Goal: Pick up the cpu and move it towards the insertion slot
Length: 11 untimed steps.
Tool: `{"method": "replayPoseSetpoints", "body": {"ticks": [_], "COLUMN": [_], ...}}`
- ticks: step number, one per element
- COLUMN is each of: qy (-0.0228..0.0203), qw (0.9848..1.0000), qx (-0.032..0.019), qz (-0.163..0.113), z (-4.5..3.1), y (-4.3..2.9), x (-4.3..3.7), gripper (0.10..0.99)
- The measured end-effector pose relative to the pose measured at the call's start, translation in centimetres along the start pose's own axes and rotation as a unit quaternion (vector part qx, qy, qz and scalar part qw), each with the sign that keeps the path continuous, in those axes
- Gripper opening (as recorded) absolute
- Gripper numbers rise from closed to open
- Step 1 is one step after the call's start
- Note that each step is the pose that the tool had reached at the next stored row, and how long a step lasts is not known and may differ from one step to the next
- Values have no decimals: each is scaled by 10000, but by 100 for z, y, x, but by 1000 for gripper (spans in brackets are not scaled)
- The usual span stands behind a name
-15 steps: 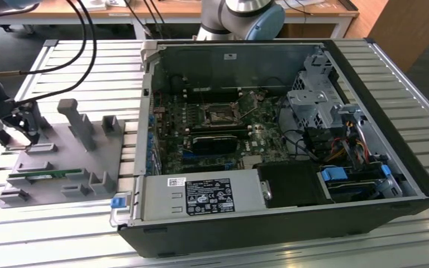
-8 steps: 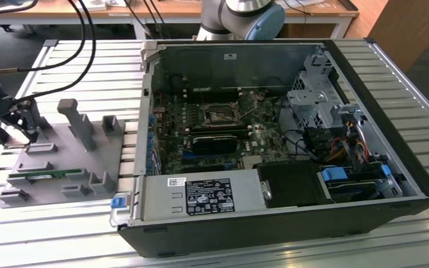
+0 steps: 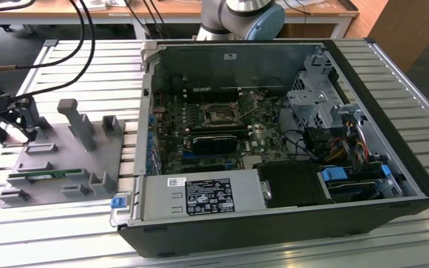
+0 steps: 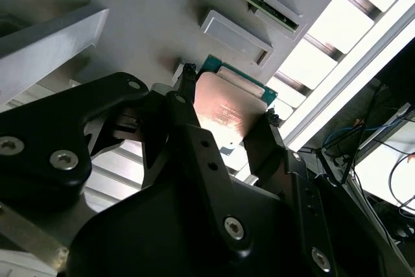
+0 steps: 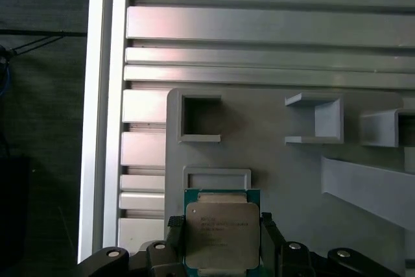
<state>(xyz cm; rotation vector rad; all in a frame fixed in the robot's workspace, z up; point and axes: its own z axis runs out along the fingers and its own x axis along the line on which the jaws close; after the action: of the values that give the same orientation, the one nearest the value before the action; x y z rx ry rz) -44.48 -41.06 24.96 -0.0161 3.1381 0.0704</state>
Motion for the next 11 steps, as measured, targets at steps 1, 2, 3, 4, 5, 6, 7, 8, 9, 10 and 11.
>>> {"method": "replayPoseSetpoints", "body": {"ticks": [1, 2, 3, 4, 5, 6, 7, 8, 9, 10, 11], "qy": [0, 1, 0, 0, 0, 0, 1, 0, 0, 0, 0], "qw": [10000, 10000, 10000, 10000, 10000, 10000, 10000, 10000, 10000, 10000, 10000], "qx": [0, 0, 0, 0, 0, 0, 0, 0, 0, 0, 0], "qz": [0, 0, 0, 0, 0, 0, 0, 0, 0, 0, -1], "z": [-6, -13, -19, -26, -32, -39, -45, -49, -55, -60, -63], "y": [0, 1, 1, 1, 2, 2, 2, 3, 3, 3, 3], "x": [0, 0, 0, 0, 0, 0, 0, 0, 0, 0, -1], "gripper": [545, 545, 545, 545, 545, 545, 545, 545, 545, 545, 545]}}
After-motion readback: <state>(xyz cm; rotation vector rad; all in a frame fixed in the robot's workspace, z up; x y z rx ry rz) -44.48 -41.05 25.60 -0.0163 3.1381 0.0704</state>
